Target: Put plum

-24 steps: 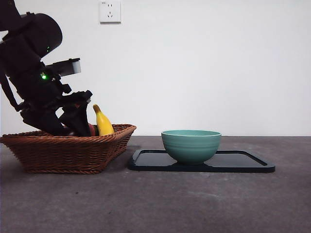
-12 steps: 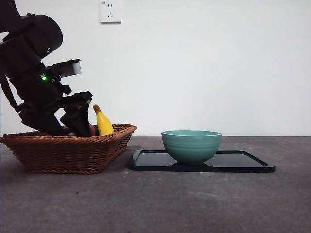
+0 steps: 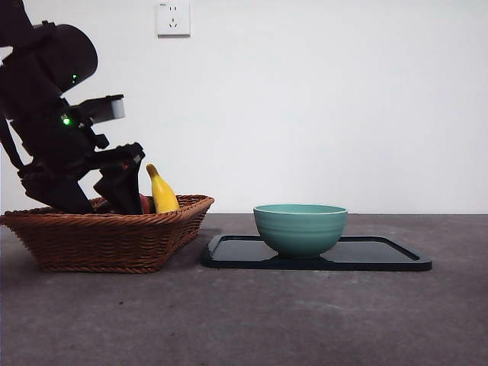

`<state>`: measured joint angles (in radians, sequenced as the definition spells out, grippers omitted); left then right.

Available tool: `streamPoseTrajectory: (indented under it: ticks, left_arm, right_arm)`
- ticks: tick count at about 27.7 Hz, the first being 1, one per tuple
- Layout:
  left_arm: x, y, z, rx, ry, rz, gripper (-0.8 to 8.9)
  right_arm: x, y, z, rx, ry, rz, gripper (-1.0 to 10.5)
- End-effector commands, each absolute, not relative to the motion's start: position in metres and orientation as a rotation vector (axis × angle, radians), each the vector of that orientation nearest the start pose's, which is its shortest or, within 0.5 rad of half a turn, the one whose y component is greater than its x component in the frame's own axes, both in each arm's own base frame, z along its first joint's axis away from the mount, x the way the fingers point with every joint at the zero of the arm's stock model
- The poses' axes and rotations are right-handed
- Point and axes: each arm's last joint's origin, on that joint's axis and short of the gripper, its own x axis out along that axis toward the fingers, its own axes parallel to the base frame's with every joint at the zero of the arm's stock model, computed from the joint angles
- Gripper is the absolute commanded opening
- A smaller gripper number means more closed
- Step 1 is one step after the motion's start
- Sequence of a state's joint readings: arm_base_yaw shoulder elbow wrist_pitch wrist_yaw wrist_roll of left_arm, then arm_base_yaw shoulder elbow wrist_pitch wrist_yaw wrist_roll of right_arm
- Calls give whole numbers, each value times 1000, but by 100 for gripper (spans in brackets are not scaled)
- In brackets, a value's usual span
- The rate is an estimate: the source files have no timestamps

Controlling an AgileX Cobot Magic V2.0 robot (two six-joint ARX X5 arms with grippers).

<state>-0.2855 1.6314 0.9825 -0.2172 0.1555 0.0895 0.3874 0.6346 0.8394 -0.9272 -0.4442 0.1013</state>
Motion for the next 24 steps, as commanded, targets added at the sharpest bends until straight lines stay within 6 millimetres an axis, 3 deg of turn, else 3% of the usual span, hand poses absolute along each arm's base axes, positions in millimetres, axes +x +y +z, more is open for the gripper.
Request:
streamPoseTrajectory:
  ticks: [1, 9, 19, 24]
  left_arm:
    - [315, -98, 215, 129, 783, -450, 406]
    - [292, -91, 260, 75, 684, -437, 406]
    - [228, -83, 319, 20, 586, -572, 405]
    - [198, -76, 337, -22, 547, -678, 405]
  right_arm:
    - [94, 52, 309, 103, 766, 767, 214]
    - [94, 52, 309, 103, 766, 767, 214]
    - [94, 53, 309, 102, 755, 768, 214]
    - [95, 53, 310, 102, 750, 769, 214]
